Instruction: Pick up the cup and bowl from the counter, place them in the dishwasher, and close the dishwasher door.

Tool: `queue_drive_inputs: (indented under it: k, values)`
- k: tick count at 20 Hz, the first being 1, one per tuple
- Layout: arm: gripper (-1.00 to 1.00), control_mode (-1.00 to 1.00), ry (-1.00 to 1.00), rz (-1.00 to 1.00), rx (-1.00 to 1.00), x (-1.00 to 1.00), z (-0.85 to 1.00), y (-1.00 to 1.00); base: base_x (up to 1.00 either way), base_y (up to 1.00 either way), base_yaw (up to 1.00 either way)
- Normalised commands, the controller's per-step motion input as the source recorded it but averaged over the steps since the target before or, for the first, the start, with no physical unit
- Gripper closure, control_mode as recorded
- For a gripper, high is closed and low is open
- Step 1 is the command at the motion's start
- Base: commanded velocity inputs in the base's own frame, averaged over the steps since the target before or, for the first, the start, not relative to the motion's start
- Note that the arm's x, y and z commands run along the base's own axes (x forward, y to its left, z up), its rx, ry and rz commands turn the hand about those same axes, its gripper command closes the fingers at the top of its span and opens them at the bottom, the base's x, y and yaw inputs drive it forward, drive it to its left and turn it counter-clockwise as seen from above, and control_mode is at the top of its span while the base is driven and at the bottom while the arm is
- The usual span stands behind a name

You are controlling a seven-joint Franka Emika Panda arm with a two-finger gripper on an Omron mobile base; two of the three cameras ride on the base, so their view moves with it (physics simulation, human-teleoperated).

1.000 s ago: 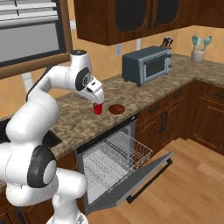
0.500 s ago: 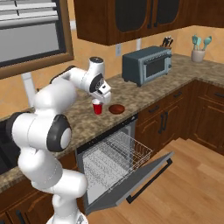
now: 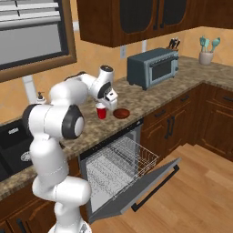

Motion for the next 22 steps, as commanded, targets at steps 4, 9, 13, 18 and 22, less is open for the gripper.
queue_drive_inputs:
  k: [4,9,13,18,22]
  values:
    - [-1.00,-1.00,0.00,0.00,0.00,0.54,-0.62,0.32,0.00,0.00,0.00]
    - [-1.00,-1.00,-0.02,0.00,0.00,0.29,-0.19,0.01,0.00,0.00,0.00]
    - [-1.00,-1.00,-0.04,0.00,0.04,0.25,-0.16,0.00,0.00,0.00,0.00]
    - [-1.00,-1.00,-0.01,-0.01,0.09,0.28,-0.34,0.00,0.00,0.00,0.00]
    - [-1.00,-1.00,0.00,-0.03,0.08,0.41,-0.25,0.00,0.00,0.00,0.00]
